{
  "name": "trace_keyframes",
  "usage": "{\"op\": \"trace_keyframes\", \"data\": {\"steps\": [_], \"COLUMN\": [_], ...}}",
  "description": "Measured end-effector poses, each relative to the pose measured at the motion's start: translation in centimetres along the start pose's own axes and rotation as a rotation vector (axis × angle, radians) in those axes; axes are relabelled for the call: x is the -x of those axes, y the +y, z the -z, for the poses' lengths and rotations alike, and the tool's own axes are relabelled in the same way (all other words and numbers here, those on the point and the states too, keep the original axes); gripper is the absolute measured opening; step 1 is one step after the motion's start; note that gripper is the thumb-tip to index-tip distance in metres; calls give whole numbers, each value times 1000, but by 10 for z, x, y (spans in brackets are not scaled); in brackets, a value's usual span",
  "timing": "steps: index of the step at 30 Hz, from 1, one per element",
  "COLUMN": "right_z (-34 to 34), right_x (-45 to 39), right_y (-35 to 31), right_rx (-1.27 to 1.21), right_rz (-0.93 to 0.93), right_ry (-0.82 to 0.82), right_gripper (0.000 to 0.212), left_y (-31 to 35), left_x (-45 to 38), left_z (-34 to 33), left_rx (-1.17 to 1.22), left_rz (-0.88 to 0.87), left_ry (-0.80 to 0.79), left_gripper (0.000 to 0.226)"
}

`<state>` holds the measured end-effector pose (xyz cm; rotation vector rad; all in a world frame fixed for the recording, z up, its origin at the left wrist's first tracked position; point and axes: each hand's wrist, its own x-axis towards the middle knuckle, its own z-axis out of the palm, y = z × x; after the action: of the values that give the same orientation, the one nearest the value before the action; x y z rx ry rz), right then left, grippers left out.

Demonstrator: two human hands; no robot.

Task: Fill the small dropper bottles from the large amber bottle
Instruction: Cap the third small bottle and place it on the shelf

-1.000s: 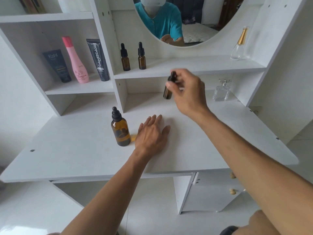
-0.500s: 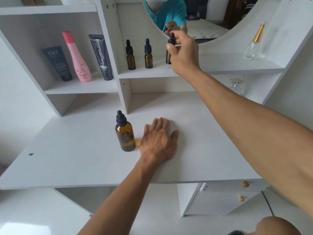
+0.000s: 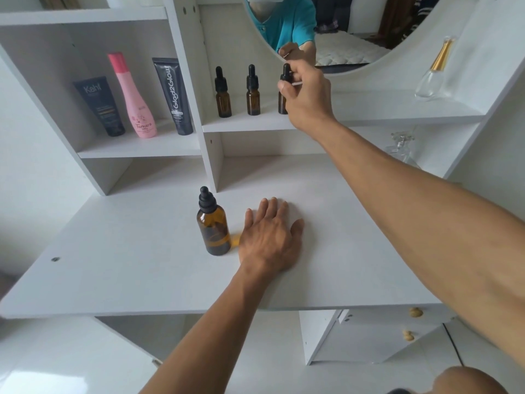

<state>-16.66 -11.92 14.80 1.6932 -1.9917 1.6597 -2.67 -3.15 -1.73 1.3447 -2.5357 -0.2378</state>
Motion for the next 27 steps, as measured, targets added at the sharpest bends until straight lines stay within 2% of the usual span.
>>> {"op": "trace_keyframes", "data": {"steps": [16,23,27], "right_z": [1,6,16], "right_x": [5,11,26], "right_y": [0,-2,-2], "right_rx": [1,-10,-24], "right_rz": [-30,-57,-74], "right_ry": [-11,-15,49], "right_gripper": [32,59,61], "left_y": [-1,-3,-3], "left_x": [0,-1,0], "left_z": [-2,-3,-1], "left_rx": [-21,-1,4], "left_rz": [-5,-15,-18], "left_ry": [21,21,24], "left_gripper": [62,62,60]}}
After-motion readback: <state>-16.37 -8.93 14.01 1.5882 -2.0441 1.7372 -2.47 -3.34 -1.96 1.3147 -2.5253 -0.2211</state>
